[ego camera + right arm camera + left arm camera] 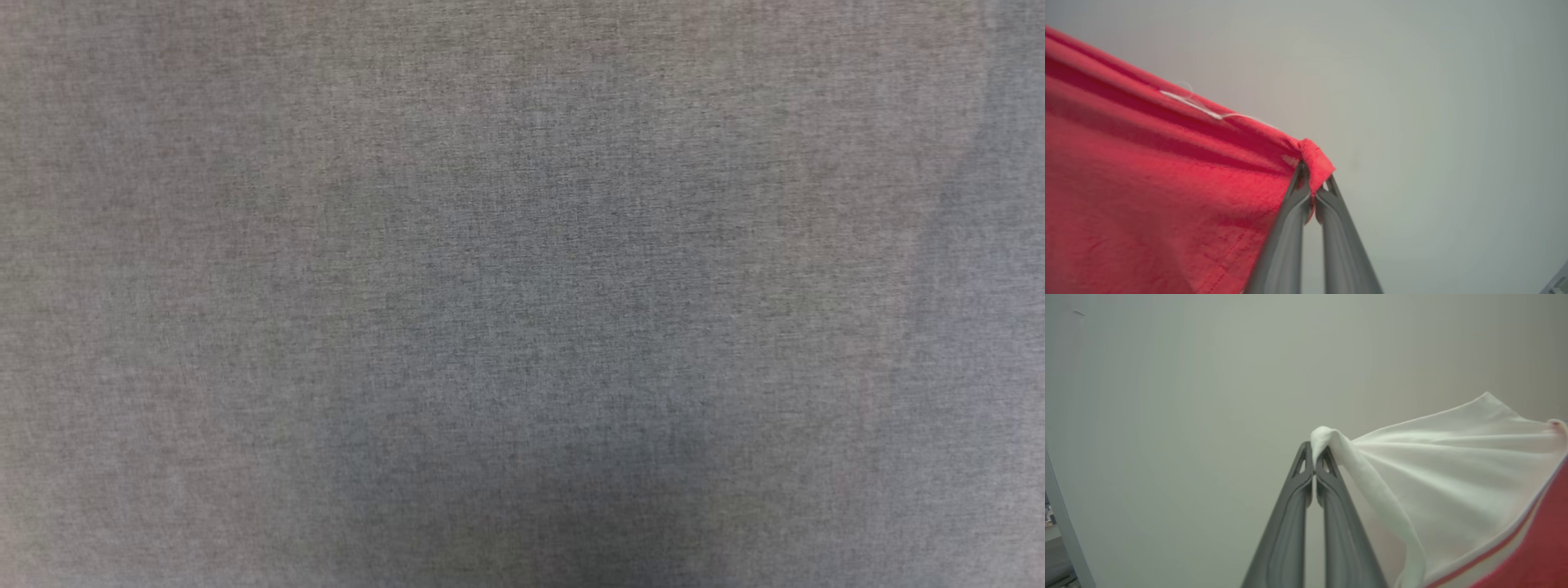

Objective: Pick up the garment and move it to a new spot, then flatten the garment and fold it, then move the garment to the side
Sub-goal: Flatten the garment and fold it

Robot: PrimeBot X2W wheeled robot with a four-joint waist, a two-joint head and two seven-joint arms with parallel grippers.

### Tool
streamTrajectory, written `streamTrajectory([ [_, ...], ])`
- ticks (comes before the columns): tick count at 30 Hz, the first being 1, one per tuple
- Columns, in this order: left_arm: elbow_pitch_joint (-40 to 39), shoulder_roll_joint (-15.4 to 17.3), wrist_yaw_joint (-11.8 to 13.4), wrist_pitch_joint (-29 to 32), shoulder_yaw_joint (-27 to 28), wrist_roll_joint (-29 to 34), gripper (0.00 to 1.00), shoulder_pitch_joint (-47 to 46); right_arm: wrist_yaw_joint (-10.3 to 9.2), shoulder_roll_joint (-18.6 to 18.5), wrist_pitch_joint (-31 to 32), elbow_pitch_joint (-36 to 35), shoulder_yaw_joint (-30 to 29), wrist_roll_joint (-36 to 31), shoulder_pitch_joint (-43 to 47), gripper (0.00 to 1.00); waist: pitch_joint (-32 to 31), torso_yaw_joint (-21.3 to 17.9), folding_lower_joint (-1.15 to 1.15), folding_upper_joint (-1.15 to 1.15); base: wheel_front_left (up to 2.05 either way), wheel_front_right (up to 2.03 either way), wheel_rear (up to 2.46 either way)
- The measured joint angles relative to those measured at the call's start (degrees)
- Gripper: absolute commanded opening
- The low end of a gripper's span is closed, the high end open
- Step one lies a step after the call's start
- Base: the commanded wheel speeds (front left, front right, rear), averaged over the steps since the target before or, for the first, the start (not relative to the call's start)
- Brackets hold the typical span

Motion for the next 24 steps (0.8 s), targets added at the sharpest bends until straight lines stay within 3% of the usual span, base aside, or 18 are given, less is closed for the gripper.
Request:
streamTrajectory([
  [5, -3.22, -1.49, -0.26, 0.0, 2.49, -0.78, 0.0, 10.46, -0.04, -0.01, -2.05, 2.44, 0.51, -0.15, 2.63, 0.0, 0.03, 0.92, 0.0, 0.0, 0.0, 0.0, 0.0],
  [12, -9.43, -6.52, -0.46, 0.0, 6.19, -3.11, 0.0, 30.26, -0.08, -0.22, -3.76, 5.12, 2.59, 1.67, 12.1, 0.0, -2.63, 1.97, 0.0, 0.0, 0.0, 0.0, 0.0],
  [18, -13.69, -10.55, -0.49, 0.0, 8.42, -4.0, 0.0, 46.06, -0.09, -0.56, -4.26, 4.49, 5.64, 4.58, 23.2, 0.0, -6.94, 2.76, -0.01, 0.0, 0.0, 0.0, 0.0],
  [19, -14.84, -11.78, -0.49, 0.0, 8.27, -4.53, 0.0, 53.92, -0.09, -0.96, -4.32, 3.19, 7.62, 6.17, 30.15, 0.0, -9.86, 3.15, -0.01, 0.0, 0.0, 0.0, 0.0],
  [24, -15.22, -12.95, -0.49, 0.0, 7.71, -6.94, 0.0, 65.06, -0.1, -1.45, -4.33, 0.47, 10.05, 9.2, 40.65, 0.0, -15.01, 3.84, -0.01, 0.0, 0.0, 0.0, 0.0],
])
